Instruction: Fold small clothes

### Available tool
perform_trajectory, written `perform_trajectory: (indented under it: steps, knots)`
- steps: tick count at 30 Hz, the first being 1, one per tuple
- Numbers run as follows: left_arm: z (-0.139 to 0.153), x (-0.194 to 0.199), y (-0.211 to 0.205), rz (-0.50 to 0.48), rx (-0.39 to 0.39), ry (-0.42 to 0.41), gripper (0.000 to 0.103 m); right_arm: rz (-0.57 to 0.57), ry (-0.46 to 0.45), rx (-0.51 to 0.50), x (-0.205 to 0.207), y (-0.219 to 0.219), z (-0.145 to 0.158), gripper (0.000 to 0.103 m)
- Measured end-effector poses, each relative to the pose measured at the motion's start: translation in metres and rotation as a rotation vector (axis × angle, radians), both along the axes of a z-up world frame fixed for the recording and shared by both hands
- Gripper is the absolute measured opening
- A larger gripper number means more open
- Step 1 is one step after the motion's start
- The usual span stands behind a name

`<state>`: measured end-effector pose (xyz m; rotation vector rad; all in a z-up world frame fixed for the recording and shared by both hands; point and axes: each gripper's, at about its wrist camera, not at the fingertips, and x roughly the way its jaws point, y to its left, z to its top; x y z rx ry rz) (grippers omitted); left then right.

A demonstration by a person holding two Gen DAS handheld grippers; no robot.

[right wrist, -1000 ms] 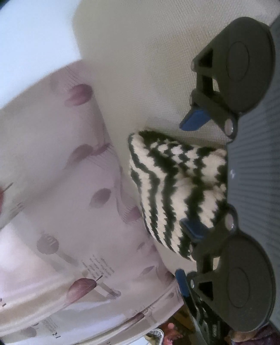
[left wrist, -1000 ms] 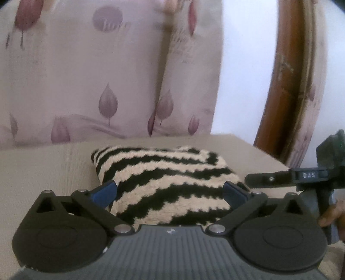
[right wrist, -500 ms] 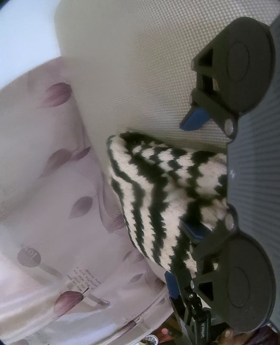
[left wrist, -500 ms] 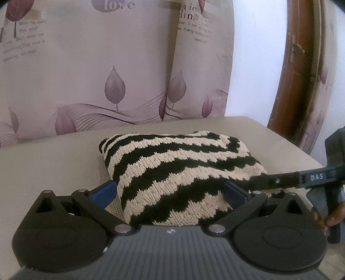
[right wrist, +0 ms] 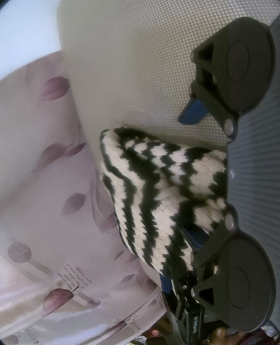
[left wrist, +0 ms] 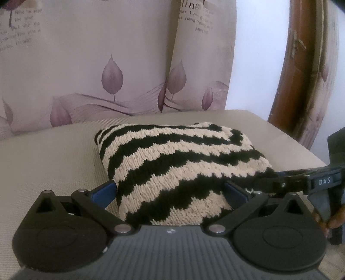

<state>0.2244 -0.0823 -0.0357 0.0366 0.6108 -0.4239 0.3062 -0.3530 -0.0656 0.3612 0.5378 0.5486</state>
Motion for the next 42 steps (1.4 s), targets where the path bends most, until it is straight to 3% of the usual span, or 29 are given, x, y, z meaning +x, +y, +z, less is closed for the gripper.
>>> perform_trajectory:
  steps: [17,24,29,33,38,42]
  knots:
    - [-0.014,0.017,0.015,-0.065,-0.103,0.066,0.103,0.054,0.004,0.018,0.000,-0.001,0.000,0.100]
    - [-0.020,0.026,0.038,-0.111,-0.248,0.121,0.103,0.077,0.034,0.096,0.007,-0.012,-0.003,0.100]
    - [-0.037,0.041,0.059,-0.123,-0.419,0.205,0.103,0.119,0.073,0.190,0.018,-0.024,-0.006,0.100]
    - [-0.050,0.050,0.069,-0.125,-0.526,0.261,0.103,0.164,0.075,0.172,0.024,-0.016,-0.004,0.100]
    - [-0.052,0.058,0.081,-0.145,-0.609,0.305,0.103,0.193,0.097,0.204,0.035,-0.017,-0.004,0.100]
    - [-0.052,0.068,0.081,-0.187,-0.612,0.328,0.103,0.244,0.106,0.220,0.041,-0.019,-0.004,0.102]
